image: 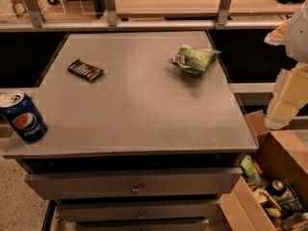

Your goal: Move rxbar chocolate near pepsi can

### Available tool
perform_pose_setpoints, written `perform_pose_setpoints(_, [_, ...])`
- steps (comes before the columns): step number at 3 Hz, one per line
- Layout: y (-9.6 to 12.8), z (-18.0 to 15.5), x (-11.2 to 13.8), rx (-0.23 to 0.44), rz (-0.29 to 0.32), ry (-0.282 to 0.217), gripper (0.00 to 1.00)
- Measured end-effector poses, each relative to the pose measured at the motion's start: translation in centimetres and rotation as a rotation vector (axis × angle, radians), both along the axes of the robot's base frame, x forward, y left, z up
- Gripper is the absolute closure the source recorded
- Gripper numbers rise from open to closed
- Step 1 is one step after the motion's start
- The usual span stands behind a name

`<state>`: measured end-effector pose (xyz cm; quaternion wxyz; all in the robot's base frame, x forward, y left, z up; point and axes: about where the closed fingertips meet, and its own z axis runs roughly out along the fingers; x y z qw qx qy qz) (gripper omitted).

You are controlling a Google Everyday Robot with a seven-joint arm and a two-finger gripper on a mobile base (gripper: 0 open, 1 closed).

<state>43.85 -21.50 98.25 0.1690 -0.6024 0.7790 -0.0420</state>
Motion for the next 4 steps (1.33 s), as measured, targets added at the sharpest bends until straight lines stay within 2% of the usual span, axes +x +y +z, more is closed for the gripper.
perform_pose_setpoints(1, [0.0, 0.0, 0.0, 0.000, 0.000, 0.000, 0.00])
perform_pose_setpoints(2, [1.4, -0.7, 1.4, 0.023, 0.020, 0.004, 0.00])
perform_pose_setpoints(3, [5.0, -2.3, 4.7, 0.038, 0.053, 0.009, 0.00])
perform_pose_setpoints(4, [10.1, -4.0, 8.5, 0.049, 0.121, 0.029, 0.00])
